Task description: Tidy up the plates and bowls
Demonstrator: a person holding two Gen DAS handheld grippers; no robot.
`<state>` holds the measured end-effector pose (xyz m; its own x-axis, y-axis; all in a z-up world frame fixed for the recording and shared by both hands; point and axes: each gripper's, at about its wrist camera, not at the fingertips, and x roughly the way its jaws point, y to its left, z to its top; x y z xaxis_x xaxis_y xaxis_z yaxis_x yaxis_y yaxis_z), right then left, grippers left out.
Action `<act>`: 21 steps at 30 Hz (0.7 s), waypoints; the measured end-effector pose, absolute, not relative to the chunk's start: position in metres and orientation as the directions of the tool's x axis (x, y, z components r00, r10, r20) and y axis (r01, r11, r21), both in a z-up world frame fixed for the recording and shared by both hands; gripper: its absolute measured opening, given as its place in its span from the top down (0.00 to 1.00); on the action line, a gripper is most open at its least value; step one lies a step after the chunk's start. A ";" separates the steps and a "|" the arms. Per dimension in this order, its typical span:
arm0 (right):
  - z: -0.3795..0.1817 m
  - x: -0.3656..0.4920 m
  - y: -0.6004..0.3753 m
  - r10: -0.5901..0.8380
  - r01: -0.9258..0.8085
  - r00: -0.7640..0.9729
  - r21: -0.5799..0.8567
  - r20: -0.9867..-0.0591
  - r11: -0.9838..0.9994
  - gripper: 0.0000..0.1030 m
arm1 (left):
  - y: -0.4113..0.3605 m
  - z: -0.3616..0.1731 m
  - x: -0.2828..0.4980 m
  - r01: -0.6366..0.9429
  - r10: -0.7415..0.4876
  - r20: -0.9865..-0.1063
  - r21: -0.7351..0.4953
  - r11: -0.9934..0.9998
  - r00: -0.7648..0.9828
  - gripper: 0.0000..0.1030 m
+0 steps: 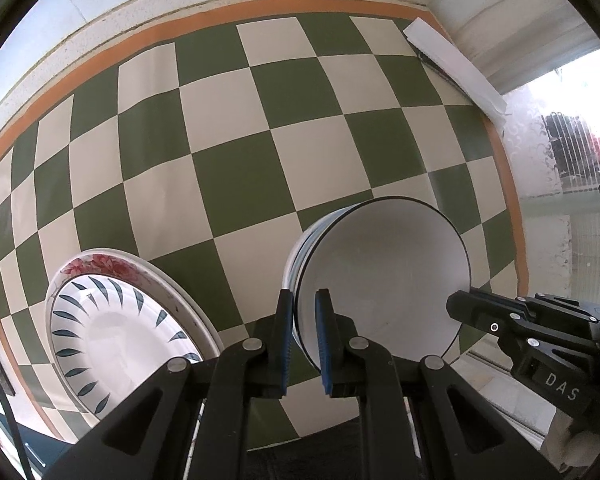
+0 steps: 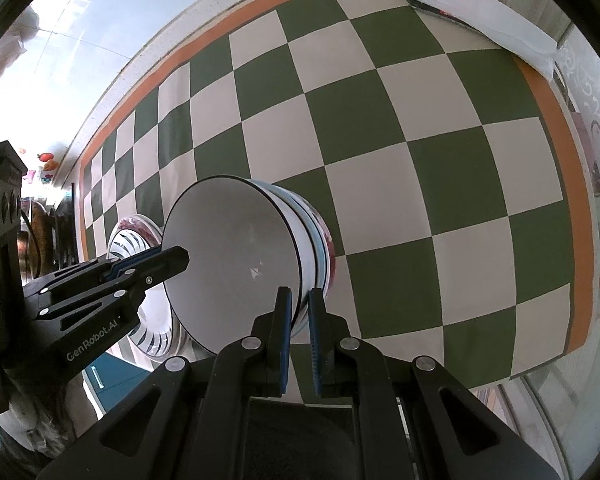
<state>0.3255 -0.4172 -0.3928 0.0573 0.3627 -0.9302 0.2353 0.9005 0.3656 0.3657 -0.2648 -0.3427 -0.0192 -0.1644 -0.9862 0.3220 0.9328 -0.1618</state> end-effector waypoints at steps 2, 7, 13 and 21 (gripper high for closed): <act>-0.392 0.325 -0.417 0.366 0.237 0.058 0.369 -0.929 0.899 0.90 | -0.264 -0.338 0.363 0.325 -0.164 -0.986 -0.160 0.932 -0.014 0.91; -0.375 0.316 -0.412 0.349 0.205 0.082 0.358 -0.934 0.911 0.90 | -0.263 -0.312 0.349 0.350 -0.141 -0.989 -0.118 0.929 0.040 0.90; -0.341 0.295 -0.400 0.296 0.160 0.119 0.312 -0.948 0.937 0.88 | -0.256 -0.279 0.327 0.372 -0.153 -0.982 -0.103 0.923 0.107 0.87; -0.290 0.260 -0.387 0.257 0.121 0.194 0.283 -0.947 0.951 0.63 | -0.239 -0.237 0.303 0.375 -0.203 -0.966 -0.131 0.918 0.161 0.64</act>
